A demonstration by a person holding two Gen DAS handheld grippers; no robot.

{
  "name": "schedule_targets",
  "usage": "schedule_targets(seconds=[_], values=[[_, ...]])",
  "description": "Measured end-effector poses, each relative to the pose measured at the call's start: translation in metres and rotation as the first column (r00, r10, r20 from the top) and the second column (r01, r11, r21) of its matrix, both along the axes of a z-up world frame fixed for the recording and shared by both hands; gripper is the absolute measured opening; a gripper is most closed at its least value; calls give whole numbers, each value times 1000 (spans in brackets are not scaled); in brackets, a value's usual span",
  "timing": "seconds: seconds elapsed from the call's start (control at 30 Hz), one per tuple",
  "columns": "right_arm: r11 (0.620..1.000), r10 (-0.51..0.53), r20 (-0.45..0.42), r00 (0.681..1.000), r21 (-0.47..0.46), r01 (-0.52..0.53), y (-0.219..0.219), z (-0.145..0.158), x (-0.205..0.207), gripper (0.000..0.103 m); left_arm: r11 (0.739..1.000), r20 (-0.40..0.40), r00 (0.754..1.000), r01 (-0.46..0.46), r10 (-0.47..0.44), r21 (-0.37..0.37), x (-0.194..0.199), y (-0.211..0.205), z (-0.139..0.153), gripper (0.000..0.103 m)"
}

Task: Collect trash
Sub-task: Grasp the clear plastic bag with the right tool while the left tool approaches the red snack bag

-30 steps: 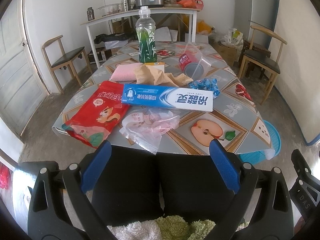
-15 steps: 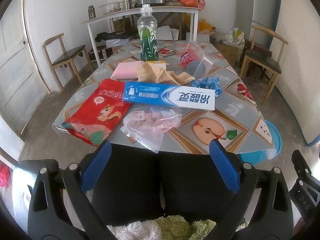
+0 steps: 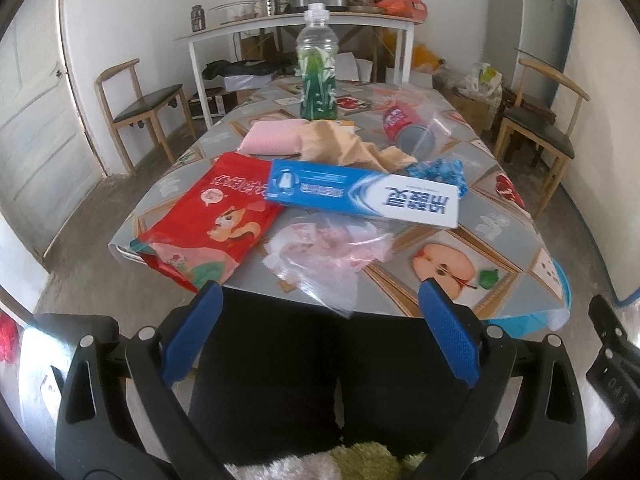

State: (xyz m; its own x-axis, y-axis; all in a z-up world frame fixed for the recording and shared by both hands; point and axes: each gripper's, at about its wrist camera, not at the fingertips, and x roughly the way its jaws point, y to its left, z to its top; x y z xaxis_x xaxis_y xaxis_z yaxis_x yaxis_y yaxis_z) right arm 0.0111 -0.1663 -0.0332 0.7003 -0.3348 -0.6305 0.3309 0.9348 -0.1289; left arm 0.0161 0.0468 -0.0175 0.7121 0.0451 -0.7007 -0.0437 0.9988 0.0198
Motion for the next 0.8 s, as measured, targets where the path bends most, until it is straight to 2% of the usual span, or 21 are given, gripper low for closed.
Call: schedule_targets(seconds=[0.17,0.23,0.33,0.4,0.43,0.5,0.53,0.57,0.67,0.73,0.8], values=[[995,94,26,995,-22,-94,15,5,23,97,999,37,999,-32,33,-34,2,23,-4,95],[987,162,51,986,-14,-161,23,6,33,97,998,55,998,-30,33,-51,3,34,-5,95],[963,263,80,961,36,-266,36,10,47,97,997,84,996,-29,34,-65,6,52,-7,94],[936,328,85,941,102,-336,45,11,57,97,995,116,993,-23,34,-94,5,67,-9,95],[919,357,84,930,145,-366,50,11,63,97,992,129,991,-21,37,-120,4,76,-9,94],[858,424,74,903,287,-427,57,8,76,97,986,150,988,-18,44,-167,3,90,-10,94],[817,453,68,889,367,-444,59,5,83,97,982,160,986,-21,51,-185,4,96,-10,94],[760,483,64,873,464,-454,62,1,92,94,980,165,984,-31,64,-196,5,102,-11,94],[647,526,39,850,630,-429,77,-11,111,88,979,159,982,-69,100,-193,12,116,-15,94],[612,536,5,844,687,-392,90,-19,122,86,976,148,982,-86,117,-201,18,123,-18,94],[611,532,-47,845,713,-345,99,-27,133,85,974,143,982,-93,124,-207,21,129,-20,94]])
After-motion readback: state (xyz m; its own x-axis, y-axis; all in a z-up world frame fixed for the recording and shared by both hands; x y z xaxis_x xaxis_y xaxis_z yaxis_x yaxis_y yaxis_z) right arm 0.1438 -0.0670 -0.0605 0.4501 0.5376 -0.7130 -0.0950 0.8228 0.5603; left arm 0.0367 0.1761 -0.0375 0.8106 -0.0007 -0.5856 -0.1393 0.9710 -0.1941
